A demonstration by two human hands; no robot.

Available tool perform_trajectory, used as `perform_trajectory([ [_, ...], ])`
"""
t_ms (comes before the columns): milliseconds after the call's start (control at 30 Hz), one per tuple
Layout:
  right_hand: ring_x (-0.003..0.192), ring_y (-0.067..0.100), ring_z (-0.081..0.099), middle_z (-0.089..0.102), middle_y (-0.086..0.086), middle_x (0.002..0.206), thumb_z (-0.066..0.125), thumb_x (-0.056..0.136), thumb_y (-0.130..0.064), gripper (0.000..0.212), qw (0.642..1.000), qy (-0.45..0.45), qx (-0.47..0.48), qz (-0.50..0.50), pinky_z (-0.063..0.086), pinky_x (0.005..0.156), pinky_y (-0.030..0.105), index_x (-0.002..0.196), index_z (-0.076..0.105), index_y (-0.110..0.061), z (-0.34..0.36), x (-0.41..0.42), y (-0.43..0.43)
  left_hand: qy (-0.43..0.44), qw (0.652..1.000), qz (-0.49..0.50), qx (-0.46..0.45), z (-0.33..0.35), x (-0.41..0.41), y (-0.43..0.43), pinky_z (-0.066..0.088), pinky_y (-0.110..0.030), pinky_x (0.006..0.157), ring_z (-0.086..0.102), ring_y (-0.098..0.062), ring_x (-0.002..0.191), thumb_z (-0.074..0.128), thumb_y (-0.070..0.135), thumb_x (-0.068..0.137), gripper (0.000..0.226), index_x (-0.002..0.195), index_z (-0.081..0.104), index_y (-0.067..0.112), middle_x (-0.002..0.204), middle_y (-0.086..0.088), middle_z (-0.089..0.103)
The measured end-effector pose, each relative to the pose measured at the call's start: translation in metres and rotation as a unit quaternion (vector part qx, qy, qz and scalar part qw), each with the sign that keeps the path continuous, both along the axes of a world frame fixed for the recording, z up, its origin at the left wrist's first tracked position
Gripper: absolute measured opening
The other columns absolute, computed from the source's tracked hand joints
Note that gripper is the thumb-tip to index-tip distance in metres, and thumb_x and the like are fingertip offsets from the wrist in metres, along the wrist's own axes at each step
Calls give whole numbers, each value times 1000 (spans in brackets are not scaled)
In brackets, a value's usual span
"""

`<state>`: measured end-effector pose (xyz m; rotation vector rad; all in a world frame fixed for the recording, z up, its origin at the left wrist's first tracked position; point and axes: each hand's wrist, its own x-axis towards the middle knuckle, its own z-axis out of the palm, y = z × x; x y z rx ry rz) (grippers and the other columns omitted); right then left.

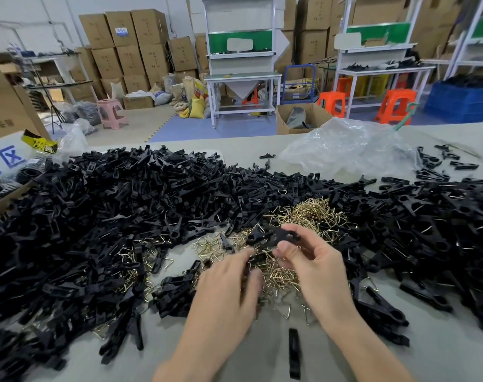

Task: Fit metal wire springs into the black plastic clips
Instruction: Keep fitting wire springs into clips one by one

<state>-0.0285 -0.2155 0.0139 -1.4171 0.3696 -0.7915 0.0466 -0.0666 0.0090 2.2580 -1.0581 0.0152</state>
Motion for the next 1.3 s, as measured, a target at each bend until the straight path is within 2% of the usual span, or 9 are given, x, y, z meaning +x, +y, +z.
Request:
perform_trajectory([
  [67, 85, 15, 75, 77, -1, 94, 72, 89, -3, 41, 999, -17, 18, -26, 58, 72, 20, 96, 76, -43, -1, 1, -5, -84, 992, -14, 94, -7, -4, -2, 28, -32, 115, 40, -8, 135, 30, 60, 98, 52, 141, 48, 36, 145, 15, 43],
  [133, 86, 16, 74, 77, -2, 95, 72, 89, -1, 41, 999, -25, 22, -41, 58, 73, 21, 96, 75, -41, -3, 1, -7, -117, 985, 2, 125, -6, -5, -5, 35, -35, 108, 50, -15, 125, 34, 57, 97, 49, 132, 58, 33, 133, 8, 51],
  [333, 82, 15, 73, 76, -5, 92, 69, 92, -4, 41, 999, -20, 7, -47, 58, 70, 21, 97, 72, -45, -5, 1, -6, -116, 982, 48, 140, -3, 8, -2, 26, -24, 102, 44, -5, 115, 29, 57, 100, 31, 117, 50, 41, 117, 21, 46],
  [500, 82, 18, 74, 75, -7, 94, 69, 94, -6, 34, 999, -16, 7, -47, 58, 69, 20, 100, 71, -39, -5, 1, -5, -92, 994, 48, 37, 0, 6, -2, 35, -25, 89, 48, -4, 96, 41, 46, 98, 16, 99, 55, 39, 102, 22, 49],
  [633, 82, 19, 75, 74, -10, 96, 69, 94, -7, 29, 998, -10, 13, -52, 58, 67, 20, 106, 68, -34, -6, 2, -5, -54, 993, 75, -67, 0, 9, 0, 44, -23, 77, 52, -2, 92, 48, 39, 99, 18, 104, 65, 35, 100, 24, 52],
  [800, 81, 21, 76, 73, -6, 96, 69, 93, -7, 28, 999, -6, 22, -29, 59, 68, 23, 105, 70, -33, -6, 3, -4, 31, 984, 70, -161, 7, 7, -2, 38, -2, 78, 58, 7, 96, 52, 21, 102, 23, 109, 70, 33, 96, 27, 62],
  [1033, 86, 23, 77, 75, 1, 97, 69, 92, -2, 28, 997, 6, 60, 54, 60, 70, 24, 108, 72, -25, -5, 2, 0, 179, 948, 82, -249, 14, 9, -2, 51, -24, 86, 67, 2, 91, 62, 16, 98, 30, 100, 71, 44, 92, 23, 73],
  [1200, 89, 23, 76, 76, 0, 98, 70, 92, -2, 27, 996, 18, 54, 65, 60, 72, 24, 110, 71, -21, -5, 2, 1, -140, 987, 35, -71, 7, 14, 8, 49, -16, 73, 63, -1, 84, 78, 1, 80, 39, 105, 72, 30, 93, 20, 72],
  [1300, 88, 22, 76, 75, -2, 96, 69, 92, -1, 27, 996, 22, 55, 61, 60, 72, 23, 110, 71, -22, -5, 1, 1, -168, 985, 1, -32, 3, 24, 10, 45, -22, 80, 61, -11, 87, 77, -15, 71, 48, 104, 74, 20, 95, 14, 69],
])
